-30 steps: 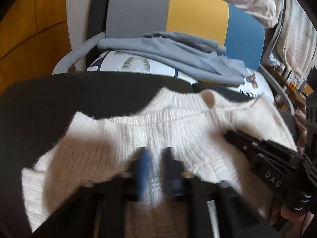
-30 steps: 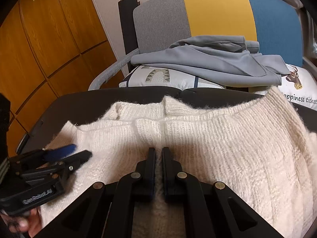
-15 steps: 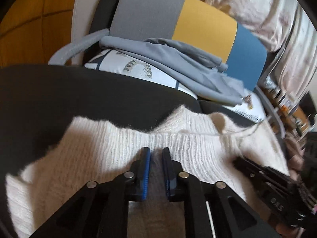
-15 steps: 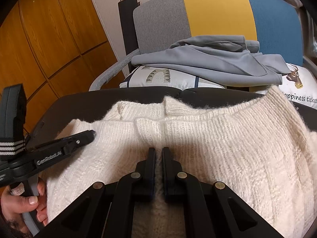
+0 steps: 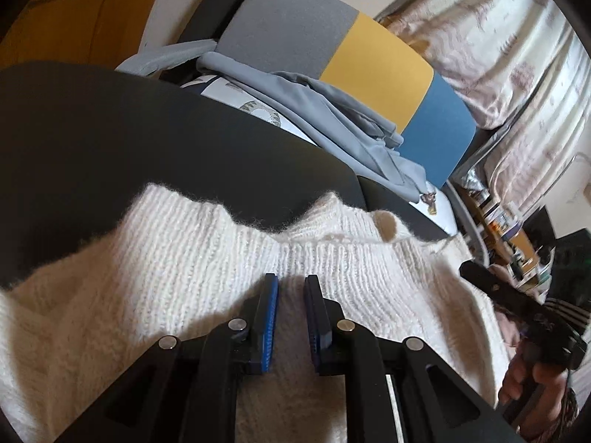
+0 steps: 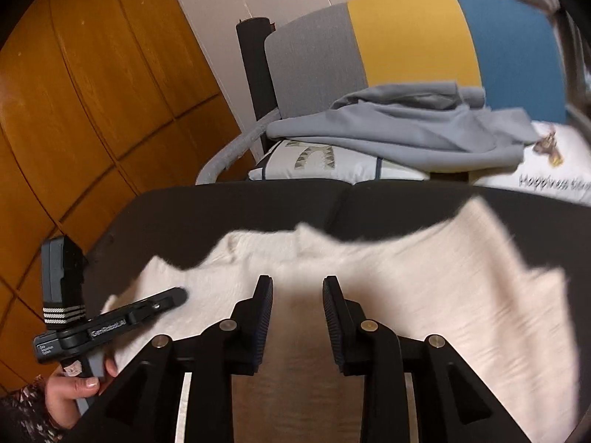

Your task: Fold clothes

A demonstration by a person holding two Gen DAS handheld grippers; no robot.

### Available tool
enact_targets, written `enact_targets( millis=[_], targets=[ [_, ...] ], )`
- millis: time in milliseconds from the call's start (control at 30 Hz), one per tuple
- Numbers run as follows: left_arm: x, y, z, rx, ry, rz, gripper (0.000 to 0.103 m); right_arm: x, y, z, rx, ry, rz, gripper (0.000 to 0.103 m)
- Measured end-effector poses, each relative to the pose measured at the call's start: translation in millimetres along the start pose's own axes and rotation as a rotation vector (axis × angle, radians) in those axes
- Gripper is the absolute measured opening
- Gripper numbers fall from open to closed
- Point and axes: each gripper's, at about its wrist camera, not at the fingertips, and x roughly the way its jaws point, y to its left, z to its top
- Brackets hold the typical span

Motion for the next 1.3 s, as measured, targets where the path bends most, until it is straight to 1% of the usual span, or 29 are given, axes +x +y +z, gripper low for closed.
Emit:
enact_targets(
  millis=[33, 100, 167, 200, 267, 333, 400, 433, 467, 500, 567, 600, 633, 667, 700, 733, 767, 833, 867, 900, 933, 967, 1000, 1033, 1067, 1100, 1167, 1233, 1300],
  targets=[
    [-3, 3, -2, -0.009, -0.001, -0.007, 0.014, 3, 3, 1, -0.024, 0.03, -0.022, 0.028],
    [-7, 7, -5, -0.013, -0.001, -0.007, 0.014, 16, 13, 0, -0.1, 0.101, -0.057, 0.012],
    [-12, 8, -8, -0.003, 0.002, 0.0, 0.014, 34, 20, -5, -0.189, 0.171, -0.105, 0.01],
    [-14, 8, -10, 0.002, 0.003, 0.001, 0.014, 41, 21, -8, -0.221, 0.194, -0.134, 0.008],
    [-17, 9, -13, 0.011, 0.003, -0.003, 0.014, 41, 10, -4, -0.193, 0.154, -0.183, 0.007],
    [-18, 10, -13, 0.008, 0.001, -0.011, 0.014, 39, -9, -1, -0.115, 0.117, -0.253, 0.007],
    [-17, 10, -12, 0.01, 0.004, -0.008, 0.014, 34, -22, -1, -0.05, 0.102, -0.201, 0.007],
    [-17, 10, -12, 0.013, 0.007, -0.003, 0.014, 32, -27, 0, -0.026, 0.099, -0.166, 0.008],
    [-17, 9, -11, 0.015, 0.012, 0.0, 0.014, 26, -30, 1, -0.007, 0.092, -0.126, 0.013],
    [-18, 8, -10, 0.019, 0.019, 0.007, 0.014, 11, -34, 2, 0.026, 0.058, -0.112, 0.015],
    [-25, 2, -8, 0.049, 0.049, 0.039, 0.014, -19, -42, 2, 0.094, -0.011, -0.084, 0.031],
    [-33, 0, -10, 0.061, 0.045, 0.053, 0.015, -39, -49, -1, 0.136, -0.041, -0.076, 0.033],
    [-44, -1, -14, 0.069, 0.025, 0.056, 0.016, -59, -56, -6, 0.156, -0.062, -0.092, 0.033],
    [-55, -2, -19, 0.084, 0.001, 0.045, 0.019, -76, -64, -11, 0.15, -0.068, -0.129, 0.033],
    [-64, -2, -24, 0.1, -0.02, 0.044, 0.021, -89, -70, -18, 0.129, -0.062, -0.153, 0.033],
    [-67, -1, -29, 0.125, -0.026, 0.085, 0.021, -101, -75, -24, 0.109, -0.056, -0.171, 0.034],
    [-69, 0, -34, 0.149, -0.031, 0.127, 0.021, -106, -77, -30, 0.092, -0.043, -0.166, 0.034],
    [-74, 2, -43, 0.191, -0.042, 0.2, 0.024, -108, -78, -40, 0.047, 0.002, -0.158, 0.034],
    [-74, 6, -44, 0.177, -0.045, 0.183, 0.026, -105, -79, -42, 0.037, 0.013, -0.161, 0.035],
    [-74, 10, -44, 0.163, -0.047, 0.166, 0.026, -101, -80, -44, 0.028, 0.026, -0.167, 0.038],
    [-74, 14, -45, 0.149, -0.05, 0.149, 0.027, -96, -83, -45, 0.032, 0.04, -0.184, 0.04],
    [-75, 18, -45, 0.135, -0.052, 0.132, 0.027, -89, -85, -45, 0.036, 0.054, -0.201, 0.044],
    [-75, 22, -46, 0.121, -0.055, 0.116, 0.027, -81, -87, -43, 0.043, 0.068, -0.221, 0.045],
    [-75, 26, -47, 0.107, -0.057, 0.099, 0.027, -73, -89, -42, 0.05, 0.082, -0.241, 0.042],
    [-76, 29, -47, 0.093, -0.06, 0.082, 0.027, -66, -91, -40, 0.058, 0.092, -0.26, 0.012],
    [-76, 33, -48, 0.078, -0.063, 0.065, 0.027, -66, -94, -42, 0.073, 0.087, -0.274, 0.007],
    [-77, 40, -49, 0.053, -0.068, 0.034, 0.027, -71, -101, -45, 0.127, 0.056, -0.3, 0.007],
    [-76, 39, -50, 0.06, -0.068, 0.041, 0.027, -74, -109, -50, 0.138, 0.059, -0.331, 0.007],
    [-74, 37, -49, 0.07, -0.068, 0.052, 0.027, -72, -105, -52, 0.074, 0.073, -0.35, 0.007]
  ],
)
